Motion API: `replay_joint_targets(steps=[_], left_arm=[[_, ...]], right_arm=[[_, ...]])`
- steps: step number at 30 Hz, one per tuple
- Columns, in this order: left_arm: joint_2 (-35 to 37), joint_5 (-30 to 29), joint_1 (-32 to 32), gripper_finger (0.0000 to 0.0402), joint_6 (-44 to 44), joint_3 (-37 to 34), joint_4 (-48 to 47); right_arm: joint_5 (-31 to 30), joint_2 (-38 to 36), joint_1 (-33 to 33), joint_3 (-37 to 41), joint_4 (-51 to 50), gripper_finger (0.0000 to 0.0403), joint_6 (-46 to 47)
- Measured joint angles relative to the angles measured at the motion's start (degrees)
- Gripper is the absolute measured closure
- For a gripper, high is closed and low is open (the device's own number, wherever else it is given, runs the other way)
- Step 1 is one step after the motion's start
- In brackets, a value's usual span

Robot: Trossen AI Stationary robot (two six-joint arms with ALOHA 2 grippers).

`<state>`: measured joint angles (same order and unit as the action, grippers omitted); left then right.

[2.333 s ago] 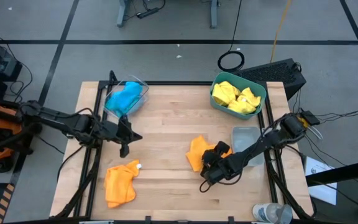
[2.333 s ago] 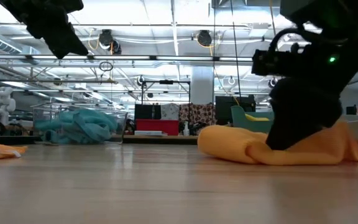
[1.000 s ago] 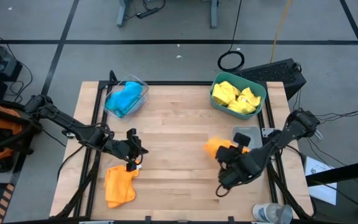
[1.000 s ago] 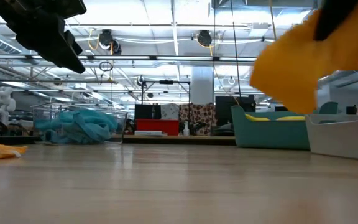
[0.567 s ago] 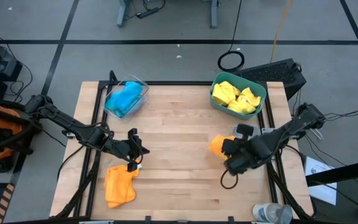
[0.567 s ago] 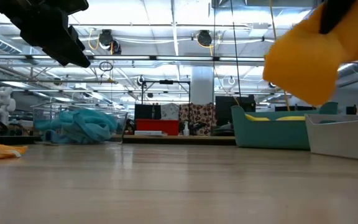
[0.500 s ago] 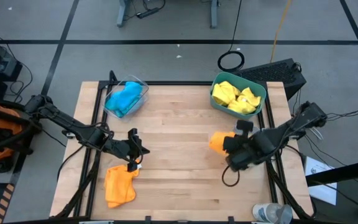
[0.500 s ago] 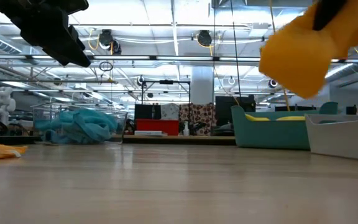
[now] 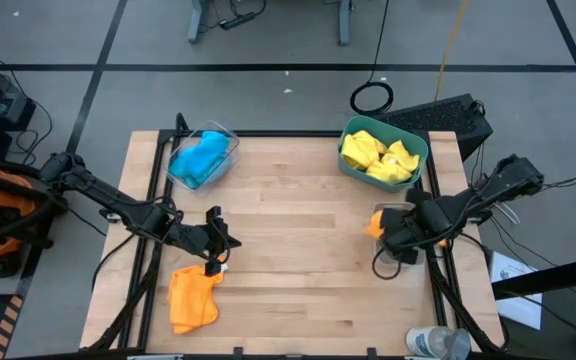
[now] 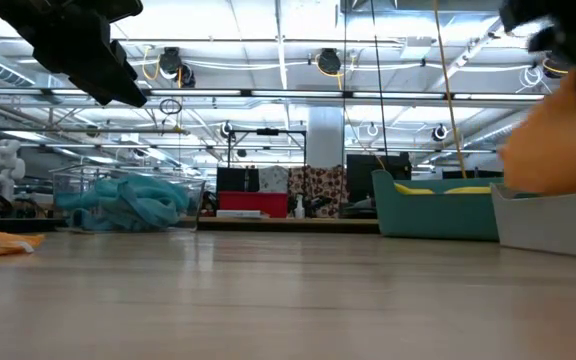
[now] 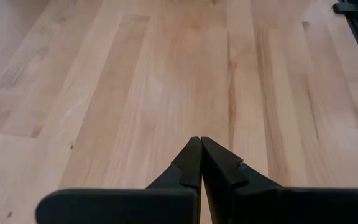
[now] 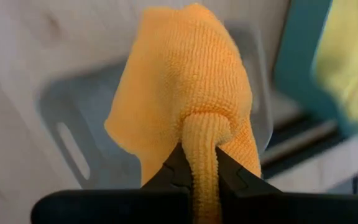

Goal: Sort microfiber towel by color & place in baskets
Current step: Put the right orange towel into the grey bin

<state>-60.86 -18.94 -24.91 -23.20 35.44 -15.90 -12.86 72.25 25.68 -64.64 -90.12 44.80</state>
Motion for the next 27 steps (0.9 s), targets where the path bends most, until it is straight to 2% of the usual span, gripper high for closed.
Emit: replay_joint_targets(steps=[3,7,13,21,27], left_arm=[[0.00,0.00,0.01,0.0388,-0.03,0.00,0.91],[0.00,0.00,0.02,0.0388,0.87,0.00,2.21],[0.02,0.00,0.02,0.0388,2.67,0.00,4.49],[0.02,0.30,0.02,0.0388,2.53,0.00,4.33],[0.02,1.25,0.02,0.0388,2.17,0.00,3.83]], right_arm=[[3.16,-1.25,0.01,5.43,-0.03,0.0396,2.69],[4.37,-1.26,0.00,9.55,0.03,0.0395,2.76],[4.05,0.84,-1.00,9.02,1.04,0.0393,-0.59],[2.12,1.23,-2.54,8.96,14.74,0.0392,-10.82],[2.08,3.88,-2.90,10.12,15.08,0.0392,-12.86]])
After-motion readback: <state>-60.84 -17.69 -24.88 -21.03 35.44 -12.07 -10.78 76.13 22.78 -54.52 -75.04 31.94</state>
